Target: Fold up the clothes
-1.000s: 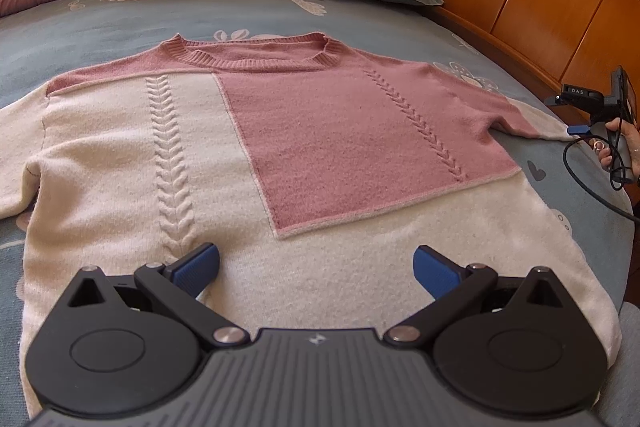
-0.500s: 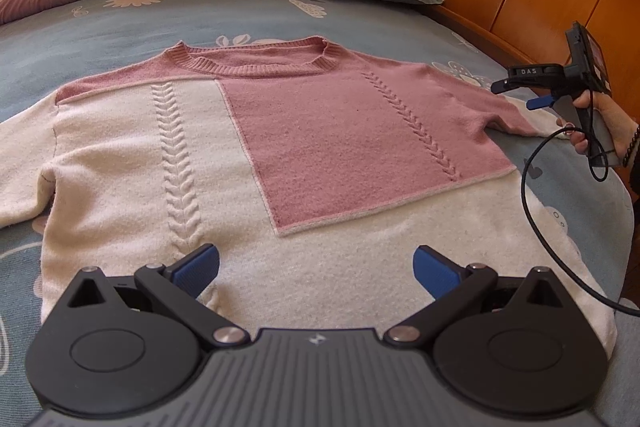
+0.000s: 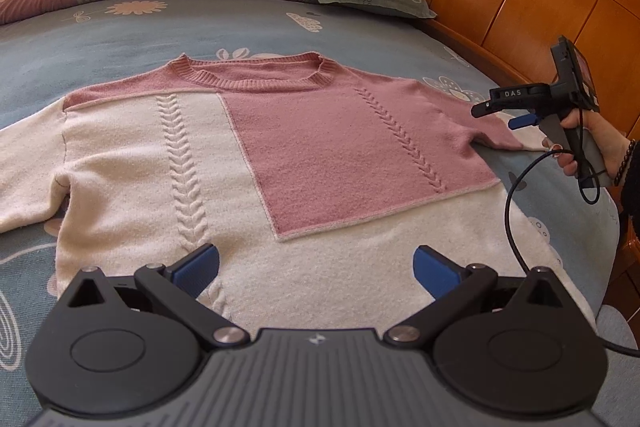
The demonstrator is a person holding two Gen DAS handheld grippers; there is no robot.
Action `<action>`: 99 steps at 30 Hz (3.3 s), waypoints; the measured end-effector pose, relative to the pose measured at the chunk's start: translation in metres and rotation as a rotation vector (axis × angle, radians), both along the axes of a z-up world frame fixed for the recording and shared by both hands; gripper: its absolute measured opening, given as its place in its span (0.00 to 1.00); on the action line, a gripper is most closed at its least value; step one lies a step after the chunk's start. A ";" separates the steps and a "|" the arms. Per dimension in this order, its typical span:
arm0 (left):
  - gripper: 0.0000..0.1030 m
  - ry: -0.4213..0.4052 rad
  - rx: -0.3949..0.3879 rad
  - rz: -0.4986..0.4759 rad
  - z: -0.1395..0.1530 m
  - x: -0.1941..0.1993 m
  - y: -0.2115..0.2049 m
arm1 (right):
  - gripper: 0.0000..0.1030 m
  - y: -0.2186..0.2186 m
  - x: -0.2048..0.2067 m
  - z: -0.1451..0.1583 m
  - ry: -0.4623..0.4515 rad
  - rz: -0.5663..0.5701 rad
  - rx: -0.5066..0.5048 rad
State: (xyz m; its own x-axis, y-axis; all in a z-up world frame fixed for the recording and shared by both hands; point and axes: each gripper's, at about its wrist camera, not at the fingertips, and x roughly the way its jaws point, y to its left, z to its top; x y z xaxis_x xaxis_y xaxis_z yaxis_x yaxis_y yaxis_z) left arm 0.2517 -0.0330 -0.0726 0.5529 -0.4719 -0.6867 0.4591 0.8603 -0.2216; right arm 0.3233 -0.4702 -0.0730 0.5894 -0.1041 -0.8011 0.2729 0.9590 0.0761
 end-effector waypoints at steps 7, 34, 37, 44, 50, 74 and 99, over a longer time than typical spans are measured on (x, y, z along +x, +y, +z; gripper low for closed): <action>1.00 0.017 0.045 0.007 -0.012 0.005 -0.005 | 1.00 0.006 0.000 -0.008 0.030 -0.001 0.141; 1.00 0.024 0.014 0.027 -0.016 0.012 0.002 | 1.00 0.038 0.126 -0.025 0.000 -0.048 -0.068; 1.00 0.021 0.018 0.031 -0.015 0.012 0.001 | 1.00 0.038 0.126 -0.024 -0.009 -0.058 -0.070; 1.00 -0.035 0.022 0.030 0.003 0.001 0.001 | 1.00 0.061 0.076 0.025 -0.039 0.041 -0.019; 1.00 -0.107 0.002 0.023 0.029 -0.018 0.004 | 1.00 0.087 -0.032 0.067 -0.016 0.172 -0.060; 1.00 0.029 0.319 -0.078 -0.020 -0.091 -0.048 | 1.00 0.160 -0.222 -0.038 -0.263 0.302 -0.029; 0.99 0.209 0.098 -0.049 -0.010 -0.142 -0.039 | 1.00 0.156 -0.223 -0.040 -0.294 0.326 -0.019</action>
